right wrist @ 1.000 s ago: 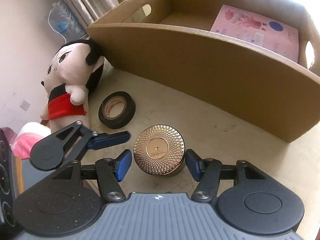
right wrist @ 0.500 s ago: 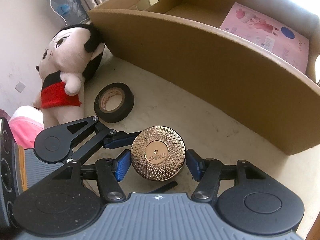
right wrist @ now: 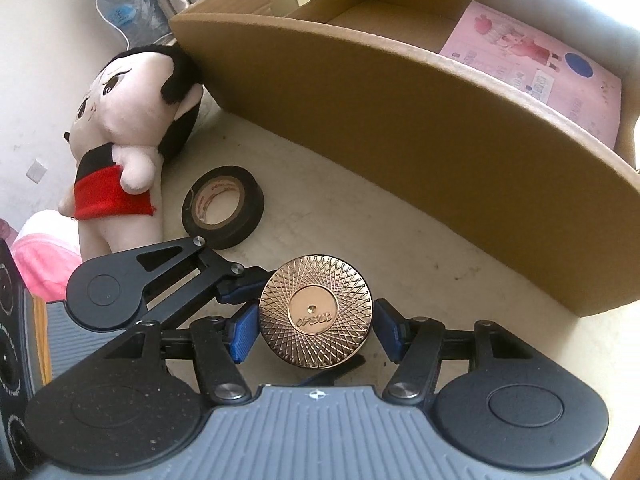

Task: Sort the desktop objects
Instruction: 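Lift the gold-lidded jar with the right gripper toward the box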

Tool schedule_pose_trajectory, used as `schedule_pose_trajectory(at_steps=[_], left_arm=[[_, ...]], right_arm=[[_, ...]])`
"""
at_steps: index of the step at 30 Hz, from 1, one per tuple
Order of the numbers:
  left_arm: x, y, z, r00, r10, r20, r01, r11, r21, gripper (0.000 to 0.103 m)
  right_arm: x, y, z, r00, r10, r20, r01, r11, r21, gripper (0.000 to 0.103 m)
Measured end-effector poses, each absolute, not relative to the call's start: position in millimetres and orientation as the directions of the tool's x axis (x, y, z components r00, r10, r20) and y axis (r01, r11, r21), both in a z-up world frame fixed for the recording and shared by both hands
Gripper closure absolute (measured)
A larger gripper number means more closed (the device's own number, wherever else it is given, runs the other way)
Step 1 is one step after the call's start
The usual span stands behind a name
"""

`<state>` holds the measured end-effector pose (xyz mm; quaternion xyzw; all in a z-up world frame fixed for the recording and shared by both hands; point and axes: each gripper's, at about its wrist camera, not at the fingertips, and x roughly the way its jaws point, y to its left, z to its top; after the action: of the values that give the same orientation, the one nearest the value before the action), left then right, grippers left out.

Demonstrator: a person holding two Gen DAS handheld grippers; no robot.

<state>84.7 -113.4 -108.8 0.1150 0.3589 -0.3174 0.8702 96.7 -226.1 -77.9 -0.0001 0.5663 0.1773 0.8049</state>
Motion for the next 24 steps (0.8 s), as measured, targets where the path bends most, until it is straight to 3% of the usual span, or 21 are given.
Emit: schedule_pose_trajectory(at_steps=[24], left_arm=[[81.9, -111.5, -70.7, 0.612, -0.474, -0.632, 0.591, 0.806, -0.033, 0.046]], right_arm=[[78.8, -220.7, -26.5, 0.421, 0.283, -0.862, -0.306, 0.939, 0.158, 0.041]])
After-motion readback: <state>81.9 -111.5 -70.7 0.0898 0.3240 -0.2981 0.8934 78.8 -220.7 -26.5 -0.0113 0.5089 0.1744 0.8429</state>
